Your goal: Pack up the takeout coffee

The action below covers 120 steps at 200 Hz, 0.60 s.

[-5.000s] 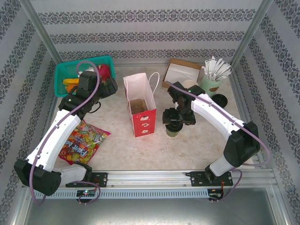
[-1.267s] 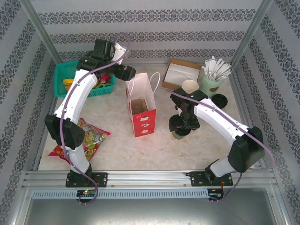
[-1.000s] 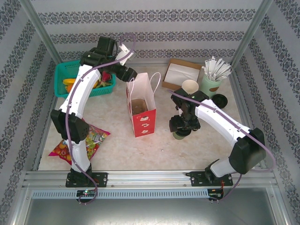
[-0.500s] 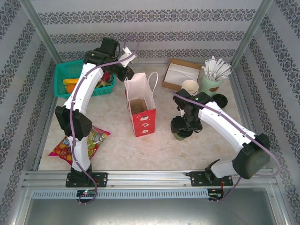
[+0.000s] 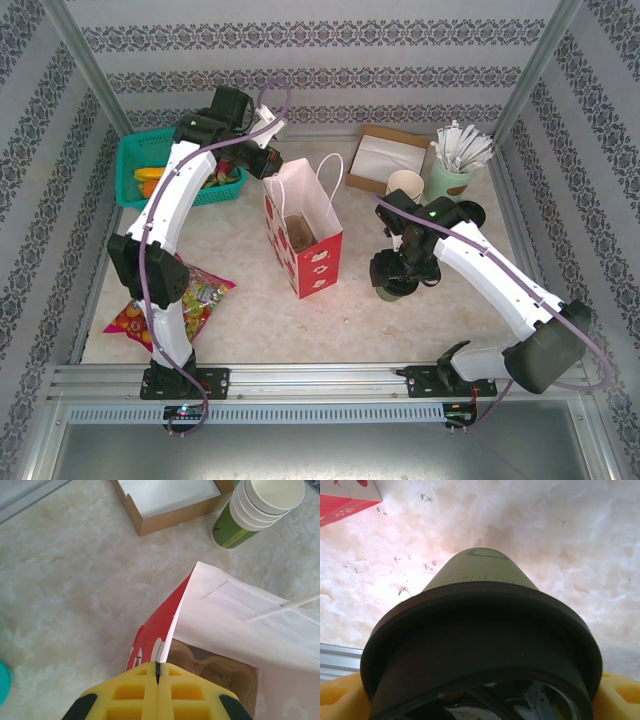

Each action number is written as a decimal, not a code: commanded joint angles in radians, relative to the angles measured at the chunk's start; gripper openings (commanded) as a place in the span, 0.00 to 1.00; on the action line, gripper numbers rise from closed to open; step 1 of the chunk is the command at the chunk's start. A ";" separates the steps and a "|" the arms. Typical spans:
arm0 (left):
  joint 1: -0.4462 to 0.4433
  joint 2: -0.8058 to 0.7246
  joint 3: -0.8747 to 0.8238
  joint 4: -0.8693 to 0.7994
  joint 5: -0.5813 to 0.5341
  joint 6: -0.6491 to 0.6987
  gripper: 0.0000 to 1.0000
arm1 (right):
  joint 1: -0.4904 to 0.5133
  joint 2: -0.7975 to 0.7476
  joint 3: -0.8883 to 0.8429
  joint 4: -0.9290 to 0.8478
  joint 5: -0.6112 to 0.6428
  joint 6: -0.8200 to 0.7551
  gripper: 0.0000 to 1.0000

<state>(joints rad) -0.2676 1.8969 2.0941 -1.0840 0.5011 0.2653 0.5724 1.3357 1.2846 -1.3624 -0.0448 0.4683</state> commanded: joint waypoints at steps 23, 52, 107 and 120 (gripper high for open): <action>-0.031 -0.134 -0.156 0.077 -0.017 -0.104 0.00 | 0.009 -0.001 0.073 -0.069 0.005 -0.001 0.72; -0.047 -0.176 -0.206 0.104 -0.004 -0.113 0.00 | 0.010 -0.003 0.120 -0.146 0.014 0.008 0.72; -0.048 -0.167 -0.198 0.099 0.043 -0.167 0.00 | 0.032 -0.030 0.226 -0.251 0.002 0.051 0.72; -0.051 -0.167 -0.201 0.101 0.041 -0.193 0.00 | 0.044 -0.032 0.265 -0.271 -0.001 0.056 0.73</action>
<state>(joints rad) -0.3084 1.7390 1.8923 -1.0046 0.5205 0.1345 0.5930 1.3308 1.4754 -1.5486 -0.0448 0.4934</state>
